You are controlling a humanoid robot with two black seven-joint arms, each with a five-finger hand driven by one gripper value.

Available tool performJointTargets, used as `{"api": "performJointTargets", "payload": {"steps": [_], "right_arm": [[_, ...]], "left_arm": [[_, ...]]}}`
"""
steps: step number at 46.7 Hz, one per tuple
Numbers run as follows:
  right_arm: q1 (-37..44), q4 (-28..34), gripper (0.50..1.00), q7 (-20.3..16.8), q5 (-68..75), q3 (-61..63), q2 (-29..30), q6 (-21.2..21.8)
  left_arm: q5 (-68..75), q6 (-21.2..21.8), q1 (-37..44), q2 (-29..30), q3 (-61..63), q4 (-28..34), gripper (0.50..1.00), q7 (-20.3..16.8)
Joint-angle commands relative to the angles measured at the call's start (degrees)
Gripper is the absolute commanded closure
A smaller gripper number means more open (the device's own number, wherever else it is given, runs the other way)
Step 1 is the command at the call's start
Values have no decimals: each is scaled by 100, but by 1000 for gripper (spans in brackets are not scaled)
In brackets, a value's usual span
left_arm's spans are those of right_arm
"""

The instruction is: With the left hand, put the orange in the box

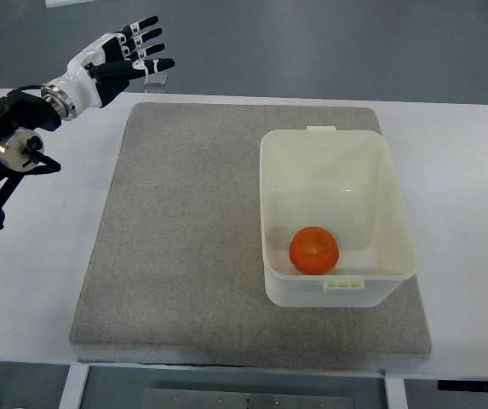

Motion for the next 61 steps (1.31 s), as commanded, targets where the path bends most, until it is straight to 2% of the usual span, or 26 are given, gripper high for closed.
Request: {"api": "performJointTargets", "payload": {"steps": [1, 10, 15, 38, 52, 61], "right_arm": [[0, 0, 568, 0, 0, 0, 0, 0], [0, 0, 568, 0, 0, 0, 0, 0], [0, 0, 568, 0, 0, 0, 0, 0], [0, 0, 568, 0, 0, 0, 0, 0], [0, 0, 568, 0, 0, 0, 0, 0], [0, 0, 568, 0, 0, 0, 0, 0]], "left_arm": [[-710, -182, -3, 9, -2, 254, 504, 0], [-1503, -815, -21, 17, 24, 746, 504, 132], [-1608, -1009, -29, 9, -2, 878, 504, 413], [-2259, -1036, -65, 0, 6, 1283, 504, 1231], [-2303, -1290, -56, 0, -2, 1309, 504, 1213], [-2311, -1290, -47, -62, -2, 1309, 504, 1117]]}}
